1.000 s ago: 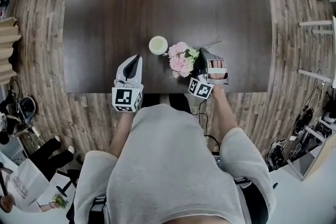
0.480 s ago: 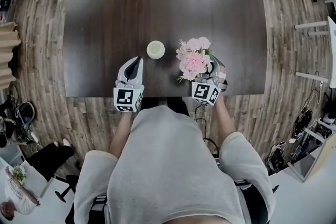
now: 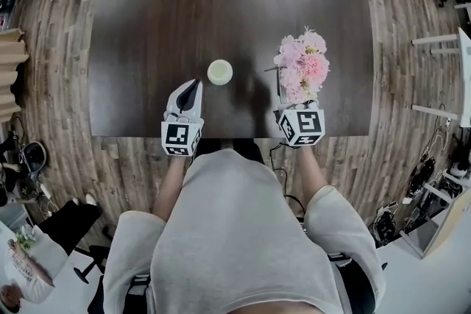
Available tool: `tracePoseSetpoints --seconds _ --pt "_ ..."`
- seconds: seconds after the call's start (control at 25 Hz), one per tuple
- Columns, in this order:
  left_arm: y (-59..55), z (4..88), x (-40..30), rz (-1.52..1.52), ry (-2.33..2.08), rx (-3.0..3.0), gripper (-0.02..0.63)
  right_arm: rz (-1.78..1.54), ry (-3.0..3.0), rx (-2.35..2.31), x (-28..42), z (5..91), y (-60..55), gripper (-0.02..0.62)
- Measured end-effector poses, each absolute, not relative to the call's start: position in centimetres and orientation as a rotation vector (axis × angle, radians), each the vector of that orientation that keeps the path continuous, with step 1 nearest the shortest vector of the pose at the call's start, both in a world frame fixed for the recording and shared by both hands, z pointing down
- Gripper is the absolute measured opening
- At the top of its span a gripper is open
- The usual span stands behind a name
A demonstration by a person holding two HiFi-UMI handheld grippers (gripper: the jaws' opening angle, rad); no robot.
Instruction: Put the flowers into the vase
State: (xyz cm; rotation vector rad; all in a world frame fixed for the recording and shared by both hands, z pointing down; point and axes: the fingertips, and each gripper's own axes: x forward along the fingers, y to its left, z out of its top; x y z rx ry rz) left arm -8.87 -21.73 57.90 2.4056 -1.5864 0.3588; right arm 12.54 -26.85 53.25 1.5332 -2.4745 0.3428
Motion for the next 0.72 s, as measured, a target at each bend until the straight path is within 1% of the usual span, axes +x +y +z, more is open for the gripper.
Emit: tracePoseSetpoints --seconds 0.12,0.16,0.2,0.24,0.32,0.4,0.44,0.72 --pt "-21.8 57.9 -8.4 0.338 -1.561 2.426 0.016 0.335 -2.484 1.514 12.1 53.0 -26.8 0.018" --pt "-21.8 57.9 -8.2 0.329 -1.547 2.437 0.05 0.326 -2.493 1.506 11.8 52.6 -26.8 0.018" --pt "-21.8 57.9 -8.0 0.325 -1.532 2.447 0.136 0.317 -2.503 1.498 11.5 52.2 -26.8 0.017" --pt "-21.8 58.1 -7.8 0.331 -1.516 2.457 0.196 0.309 -2.514 1.49 11.1 51.7 -26.8 0.018" --pt "-21.8 58.8 -7.1 0.365 -1.479 2.484 0.282 0.291 -2.544 1.474 10.3 50.4 -26.8 0.018" --pt "-21.8 59.6 -6.1 0.403 -1.428 2.523 0.347 0.273 -2.583 1.457 9.5 48.8 -27.0 0.018" --pt "-21.8 60.0 -5.5 0.413 -1.403 2.54 0.365 0.264 -2.603 1.448 9.0 47.9 -27.1 0.018" --pt "-24.6 61.6 -2.2 0.467 -1.353 2.609 0.424 0.226 -2.711 1.386 6.3 42.7 -27.4 0.018"
